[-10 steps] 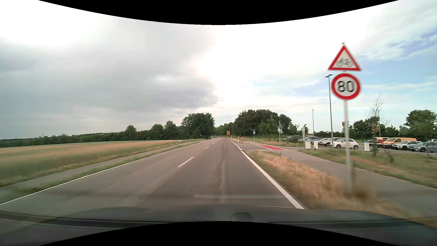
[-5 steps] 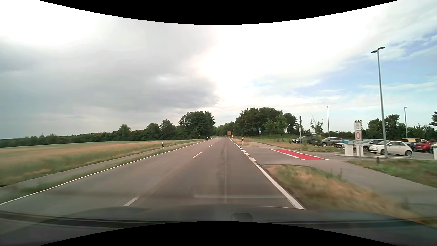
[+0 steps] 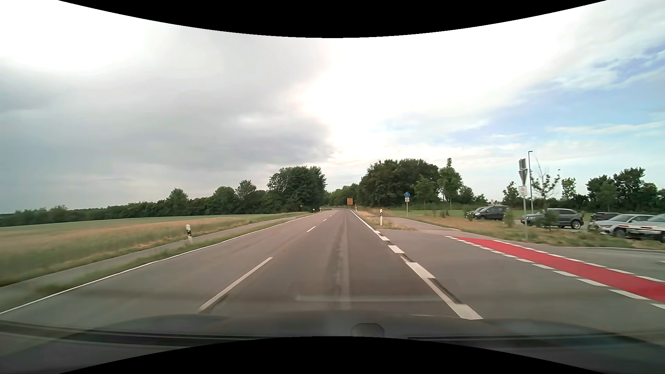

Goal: Follow the waypoints while adhering to traffic rules and regulations

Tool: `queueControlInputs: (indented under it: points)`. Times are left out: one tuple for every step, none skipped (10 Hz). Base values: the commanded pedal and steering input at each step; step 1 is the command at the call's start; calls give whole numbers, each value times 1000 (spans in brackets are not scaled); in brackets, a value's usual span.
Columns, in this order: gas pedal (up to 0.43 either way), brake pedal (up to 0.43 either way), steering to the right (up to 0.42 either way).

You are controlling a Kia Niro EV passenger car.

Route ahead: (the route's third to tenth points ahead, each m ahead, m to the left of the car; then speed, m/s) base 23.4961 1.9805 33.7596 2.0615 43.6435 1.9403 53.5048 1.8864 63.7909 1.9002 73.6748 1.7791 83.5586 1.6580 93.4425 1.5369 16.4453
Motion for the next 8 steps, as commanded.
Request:
queueControlInputs:
  points:
    - [138, 0, -4]
    - [138, 0, -3]
    - [138, 0, -3]
    - [138, 0, -2]
    - [138, 0, -3]
    - [138, 0, -3]
    - [138, 0, -3]
    - [138, 0, -3]
